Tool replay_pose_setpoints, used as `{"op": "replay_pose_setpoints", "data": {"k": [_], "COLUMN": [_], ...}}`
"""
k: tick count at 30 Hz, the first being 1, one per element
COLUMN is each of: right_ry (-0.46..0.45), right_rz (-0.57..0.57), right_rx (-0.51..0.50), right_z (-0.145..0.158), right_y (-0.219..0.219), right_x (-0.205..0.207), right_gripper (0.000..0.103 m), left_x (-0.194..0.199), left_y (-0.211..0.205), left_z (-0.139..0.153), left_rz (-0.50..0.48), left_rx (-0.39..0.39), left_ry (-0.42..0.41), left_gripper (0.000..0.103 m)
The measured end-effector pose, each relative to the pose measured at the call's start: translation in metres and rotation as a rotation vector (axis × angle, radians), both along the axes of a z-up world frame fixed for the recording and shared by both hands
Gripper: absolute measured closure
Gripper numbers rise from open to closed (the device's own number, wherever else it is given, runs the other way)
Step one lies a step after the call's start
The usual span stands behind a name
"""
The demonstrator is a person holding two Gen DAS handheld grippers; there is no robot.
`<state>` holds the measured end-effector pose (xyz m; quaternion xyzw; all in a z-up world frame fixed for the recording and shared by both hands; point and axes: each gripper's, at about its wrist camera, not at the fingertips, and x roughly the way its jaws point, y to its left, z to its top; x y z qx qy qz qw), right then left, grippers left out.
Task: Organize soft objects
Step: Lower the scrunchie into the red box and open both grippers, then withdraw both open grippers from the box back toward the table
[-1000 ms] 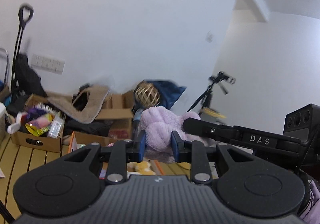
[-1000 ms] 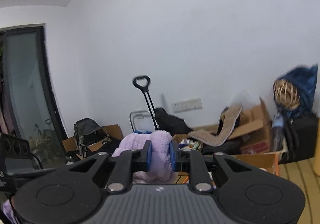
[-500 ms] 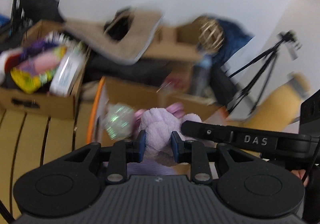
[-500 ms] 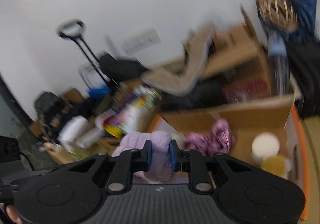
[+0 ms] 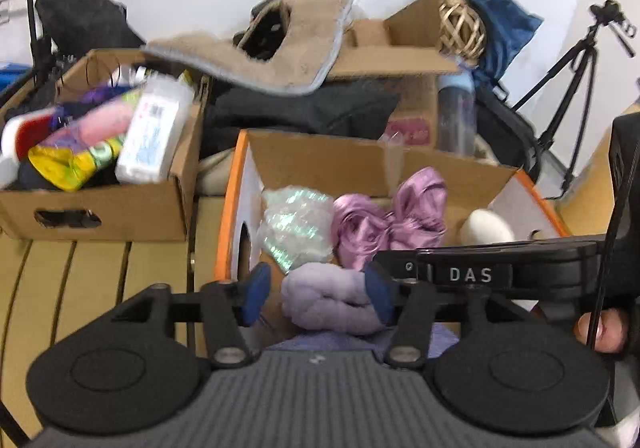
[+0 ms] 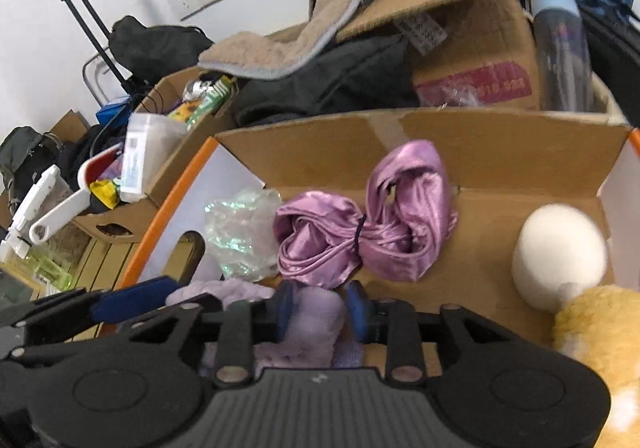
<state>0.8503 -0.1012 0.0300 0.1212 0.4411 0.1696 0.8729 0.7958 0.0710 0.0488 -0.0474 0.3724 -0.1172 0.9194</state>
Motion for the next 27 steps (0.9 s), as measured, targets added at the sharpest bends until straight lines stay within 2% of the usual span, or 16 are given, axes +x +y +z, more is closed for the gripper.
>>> {"op": "replay_pose_setpoints", "data": {"k": [2, 6, 11, 15, 18, 20, 27], "right_ry": [-0.030, -0.089, -0.175, -0.241, -0.292, -0.332, -0.455], "right_rz": [0.000, 0.005, 0.000, 0.008, 0.004, -0.004, -0.024], "right_rx": [-0.011, 0.002, 0.000, -0.044, -0.064, -0.075, -0.113], "right_z": [0.015, 0.063, 0.122, 0.161, 0.187, 0.203, 0.243], "right_y": [-0.005, -0.018, -0.041, -0.061, -0.077, -0.088, -0.123], "right_x": [-0.006, -0.030, -0.084, -0.144, -0.189, -0.224, -0.341], "right_gripper": [0.061, 0.059, 0.045, 0.043, 0.034, 0.026, 0.019], "left_x": [-0.012, -0.044, -0.111, -0.163, -0.204, -0.233, -0.334], "left_y": [-0.001, -0.001, 0.003, 0.005, 0.005, 0.007, 0.010], "left_z": [0.019, 0.065, 0.116, 0.148, 0.170, 0.180, 0.202], "left_rz": [-0.012, -0.020, -0.030, -0.030, -0.027, -0.027, -0.018], "left_rx": [0.016, 0.020, 0.037, 0.051, 0.055, 0.055, 0.060], "left_ry": [-0.022, -0.080, -0.172, -0.222, -0.245, -0.267, -0.365], "left_gripper": [0.048, 0.048, 0.042, 0.038, 0.038, 0.037, 0.024]}}
